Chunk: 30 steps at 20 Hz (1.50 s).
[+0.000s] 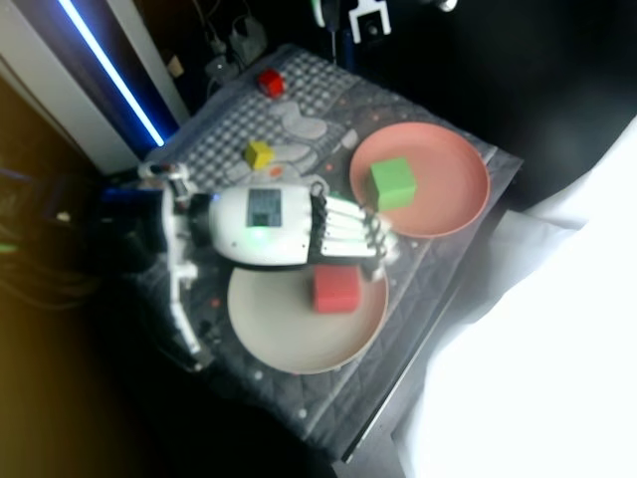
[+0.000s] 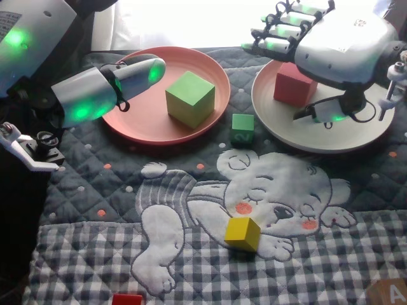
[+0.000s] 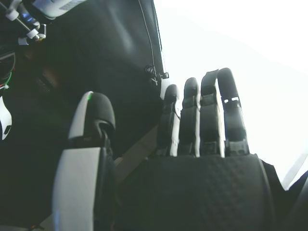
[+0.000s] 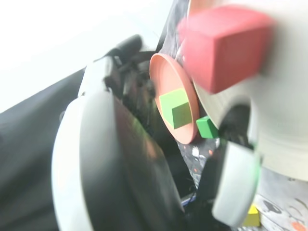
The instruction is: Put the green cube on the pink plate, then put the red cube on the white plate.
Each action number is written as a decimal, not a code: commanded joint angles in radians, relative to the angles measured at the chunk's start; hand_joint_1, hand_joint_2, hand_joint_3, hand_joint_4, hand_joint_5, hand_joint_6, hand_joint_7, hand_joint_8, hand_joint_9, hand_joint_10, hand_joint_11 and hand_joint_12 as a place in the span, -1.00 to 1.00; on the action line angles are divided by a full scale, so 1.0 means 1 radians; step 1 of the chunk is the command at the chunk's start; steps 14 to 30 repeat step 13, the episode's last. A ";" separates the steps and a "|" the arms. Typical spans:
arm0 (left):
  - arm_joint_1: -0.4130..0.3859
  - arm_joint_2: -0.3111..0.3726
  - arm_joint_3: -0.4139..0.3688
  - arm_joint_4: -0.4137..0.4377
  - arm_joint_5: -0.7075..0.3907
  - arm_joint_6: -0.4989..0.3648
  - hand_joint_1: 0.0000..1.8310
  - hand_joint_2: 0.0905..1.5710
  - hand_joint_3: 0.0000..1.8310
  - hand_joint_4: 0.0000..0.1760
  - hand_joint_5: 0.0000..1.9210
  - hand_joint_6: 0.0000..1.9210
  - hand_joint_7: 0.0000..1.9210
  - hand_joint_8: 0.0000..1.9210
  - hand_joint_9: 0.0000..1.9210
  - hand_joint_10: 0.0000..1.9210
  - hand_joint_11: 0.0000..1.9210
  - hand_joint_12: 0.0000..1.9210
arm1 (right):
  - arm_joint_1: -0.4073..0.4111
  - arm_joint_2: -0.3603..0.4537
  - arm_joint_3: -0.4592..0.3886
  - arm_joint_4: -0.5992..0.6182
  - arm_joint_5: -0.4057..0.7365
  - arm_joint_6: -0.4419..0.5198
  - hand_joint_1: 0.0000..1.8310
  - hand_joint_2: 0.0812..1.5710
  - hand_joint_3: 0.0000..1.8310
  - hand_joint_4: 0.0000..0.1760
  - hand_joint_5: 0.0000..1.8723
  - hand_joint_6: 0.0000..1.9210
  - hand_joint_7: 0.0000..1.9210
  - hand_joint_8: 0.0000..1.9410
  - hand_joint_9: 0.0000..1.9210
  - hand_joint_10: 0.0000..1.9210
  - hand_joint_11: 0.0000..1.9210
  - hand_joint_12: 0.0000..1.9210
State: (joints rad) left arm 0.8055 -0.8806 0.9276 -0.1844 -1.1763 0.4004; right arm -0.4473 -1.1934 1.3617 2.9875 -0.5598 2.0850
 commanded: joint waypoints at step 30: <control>0.041 0.061 -0.038 -0.006 -0.396 -0.003 -0.34 0.48 -1.00 -1.00 -0.52 -0.98 -0.42 -0.98 -0.36 -0.92 -0.75 0.22 | -0.191 0.307 -0.374 0.021 -0.908 -0.005 -0.19 0.57 -0.95 -1.00 -0.83 -0.98 -0.83 -0.99 -0.84 -0.95 -1.00 -0.10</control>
